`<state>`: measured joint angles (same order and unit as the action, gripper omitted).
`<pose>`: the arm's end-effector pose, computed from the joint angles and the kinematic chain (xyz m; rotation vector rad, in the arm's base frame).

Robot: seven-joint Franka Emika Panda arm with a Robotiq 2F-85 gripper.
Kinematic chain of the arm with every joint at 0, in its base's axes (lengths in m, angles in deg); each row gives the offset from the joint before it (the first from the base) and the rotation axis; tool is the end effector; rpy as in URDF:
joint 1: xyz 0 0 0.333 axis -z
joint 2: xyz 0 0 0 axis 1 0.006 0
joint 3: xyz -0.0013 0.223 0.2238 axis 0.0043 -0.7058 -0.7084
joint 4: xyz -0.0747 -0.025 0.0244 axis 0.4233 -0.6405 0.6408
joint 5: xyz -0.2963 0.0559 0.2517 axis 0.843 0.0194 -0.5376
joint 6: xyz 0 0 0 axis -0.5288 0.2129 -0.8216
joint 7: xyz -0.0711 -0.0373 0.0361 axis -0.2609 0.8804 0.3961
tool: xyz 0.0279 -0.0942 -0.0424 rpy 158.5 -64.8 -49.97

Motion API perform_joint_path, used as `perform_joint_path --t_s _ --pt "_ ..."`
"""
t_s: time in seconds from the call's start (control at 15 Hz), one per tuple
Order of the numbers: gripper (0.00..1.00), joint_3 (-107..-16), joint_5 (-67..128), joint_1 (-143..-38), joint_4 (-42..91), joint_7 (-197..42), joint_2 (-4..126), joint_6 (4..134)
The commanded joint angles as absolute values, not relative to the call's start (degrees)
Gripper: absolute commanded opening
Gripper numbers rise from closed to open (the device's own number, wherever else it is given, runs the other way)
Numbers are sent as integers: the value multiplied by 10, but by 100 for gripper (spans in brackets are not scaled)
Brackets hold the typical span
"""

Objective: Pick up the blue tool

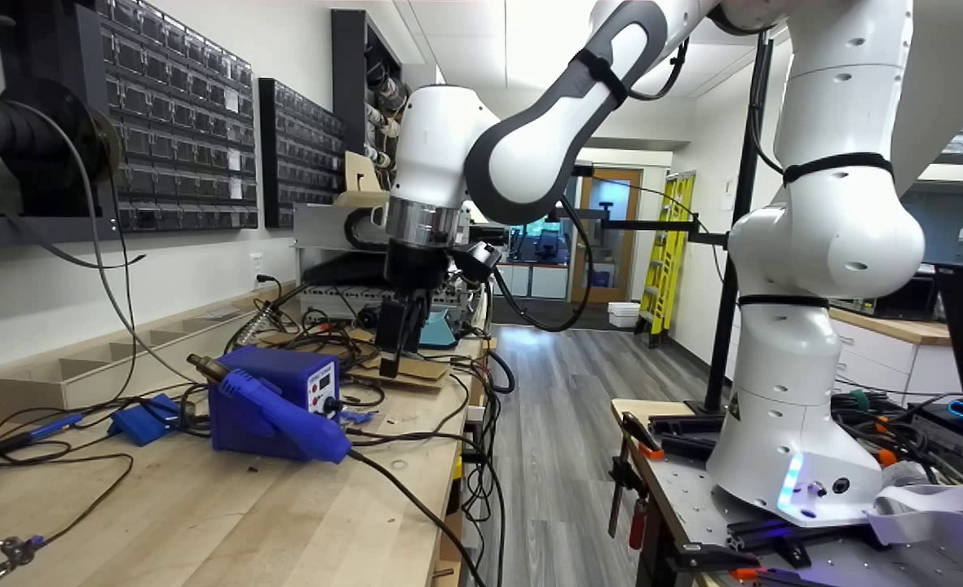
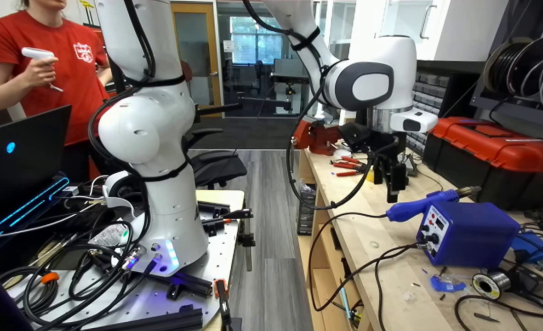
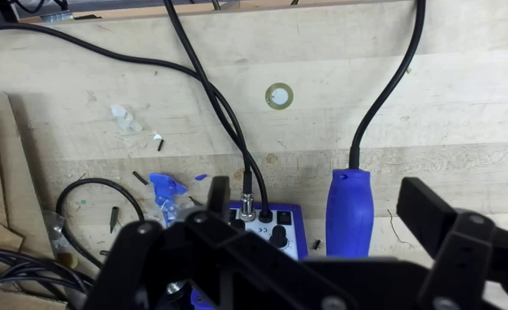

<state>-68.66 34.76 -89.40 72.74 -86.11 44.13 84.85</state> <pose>0.4917 0.0306 0.3176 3.0796 -0.0990 0.2839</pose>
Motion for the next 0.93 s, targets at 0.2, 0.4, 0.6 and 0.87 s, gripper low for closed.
perform_joint_path --t_s 0.2,0.4,0.6,0.87 --pt "100 -682 332 -903 720 -850 451 852" --pt "100 -685 324 -908 705 -848 470 855" --pt "100 -687 324 -917 682 -846 494 852" --pt "100 -689 319 -929 645 -836 531 848"
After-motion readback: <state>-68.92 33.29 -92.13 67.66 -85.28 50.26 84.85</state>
